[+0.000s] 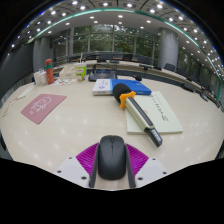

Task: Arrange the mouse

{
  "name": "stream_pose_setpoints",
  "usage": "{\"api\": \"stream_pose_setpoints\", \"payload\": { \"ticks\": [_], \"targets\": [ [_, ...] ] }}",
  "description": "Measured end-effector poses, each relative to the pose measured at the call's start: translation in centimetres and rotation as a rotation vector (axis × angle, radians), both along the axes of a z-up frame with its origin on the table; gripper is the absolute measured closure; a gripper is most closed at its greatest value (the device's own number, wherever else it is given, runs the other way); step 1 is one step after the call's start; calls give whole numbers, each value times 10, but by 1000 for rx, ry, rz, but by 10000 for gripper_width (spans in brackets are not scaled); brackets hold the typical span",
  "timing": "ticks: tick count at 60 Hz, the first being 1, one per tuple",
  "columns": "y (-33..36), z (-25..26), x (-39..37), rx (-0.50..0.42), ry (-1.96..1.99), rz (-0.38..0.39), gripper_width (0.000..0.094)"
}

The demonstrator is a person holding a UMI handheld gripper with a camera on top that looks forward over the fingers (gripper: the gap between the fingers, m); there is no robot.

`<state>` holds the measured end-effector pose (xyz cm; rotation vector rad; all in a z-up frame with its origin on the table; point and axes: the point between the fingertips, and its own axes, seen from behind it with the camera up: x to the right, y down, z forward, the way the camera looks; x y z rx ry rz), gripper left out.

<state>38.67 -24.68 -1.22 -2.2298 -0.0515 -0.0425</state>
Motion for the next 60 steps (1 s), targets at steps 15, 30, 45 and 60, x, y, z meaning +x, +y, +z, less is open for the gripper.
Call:
{"api": "stream_pose_setpoints", "payload": {
  "ticks": [15, 30, 45, 60],
  "targets": [
    [-2, 3, -4, -9, 7, -17, 604],
    [22, 122, -44, 151, 57, -73, 604],
    [97, 249, -169, 337, 99, -45, 605],
    [177, 174, -331, 211, 105, -14, 606]
  ]
}}
